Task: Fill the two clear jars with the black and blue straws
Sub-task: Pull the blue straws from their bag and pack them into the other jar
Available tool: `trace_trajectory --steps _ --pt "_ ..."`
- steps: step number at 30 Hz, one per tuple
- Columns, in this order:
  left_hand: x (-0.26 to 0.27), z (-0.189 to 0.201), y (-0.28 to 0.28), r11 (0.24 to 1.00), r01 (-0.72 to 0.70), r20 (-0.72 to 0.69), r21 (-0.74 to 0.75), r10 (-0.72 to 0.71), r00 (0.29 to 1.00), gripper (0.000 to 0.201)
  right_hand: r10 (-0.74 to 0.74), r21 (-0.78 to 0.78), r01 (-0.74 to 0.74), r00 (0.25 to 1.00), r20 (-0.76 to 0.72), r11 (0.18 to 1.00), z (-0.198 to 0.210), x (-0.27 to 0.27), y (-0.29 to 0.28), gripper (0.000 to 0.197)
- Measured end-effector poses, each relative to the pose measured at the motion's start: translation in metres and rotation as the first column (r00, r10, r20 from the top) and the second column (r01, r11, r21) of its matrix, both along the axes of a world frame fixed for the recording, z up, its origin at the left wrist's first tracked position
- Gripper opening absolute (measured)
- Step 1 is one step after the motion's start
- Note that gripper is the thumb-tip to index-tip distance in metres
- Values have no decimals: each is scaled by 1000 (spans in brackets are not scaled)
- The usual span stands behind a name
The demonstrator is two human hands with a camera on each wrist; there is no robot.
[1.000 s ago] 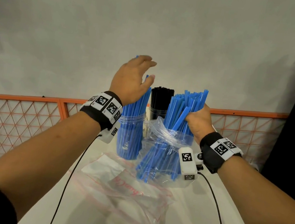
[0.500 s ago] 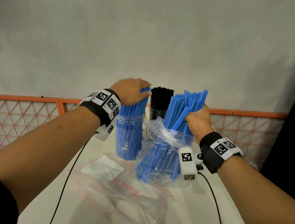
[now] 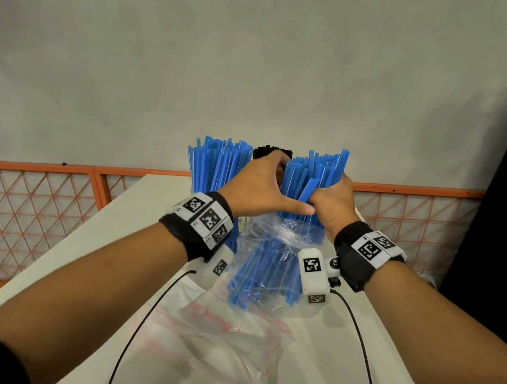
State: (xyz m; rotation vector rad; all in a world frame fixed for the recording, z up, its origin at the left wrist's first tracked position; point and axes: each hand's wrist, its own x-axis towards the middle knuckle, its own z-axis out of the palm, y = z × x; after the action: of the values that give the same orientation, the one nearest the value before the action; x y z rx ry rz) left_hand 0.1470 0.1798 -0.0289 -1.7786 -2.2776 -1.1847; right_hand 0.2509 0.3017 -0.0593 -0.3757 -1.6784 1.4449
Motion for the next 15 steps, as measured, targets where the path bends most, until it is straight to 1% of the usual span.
trace_trajectory --steps 5,7,11,15 --pt "5 -16 10 990 8 74 140 -18 997 48 -13 -36 13 1000 -20 999 -2 -1 2 42" --pt "3 -18 12 988 0 147 152 -22 989 38 -24 -29 24 1000 -15 999 -2 -2 2 42" --pt "0 -18 13 993 -36 318 111 -2 948 26 -45 -19 45 999 -3 999 -3 -3 4 41" --pt "-8 -10 12 977 -79 418 199 -12 908 7 -46 -27 46 999 7 999 -3 -3 4 38"
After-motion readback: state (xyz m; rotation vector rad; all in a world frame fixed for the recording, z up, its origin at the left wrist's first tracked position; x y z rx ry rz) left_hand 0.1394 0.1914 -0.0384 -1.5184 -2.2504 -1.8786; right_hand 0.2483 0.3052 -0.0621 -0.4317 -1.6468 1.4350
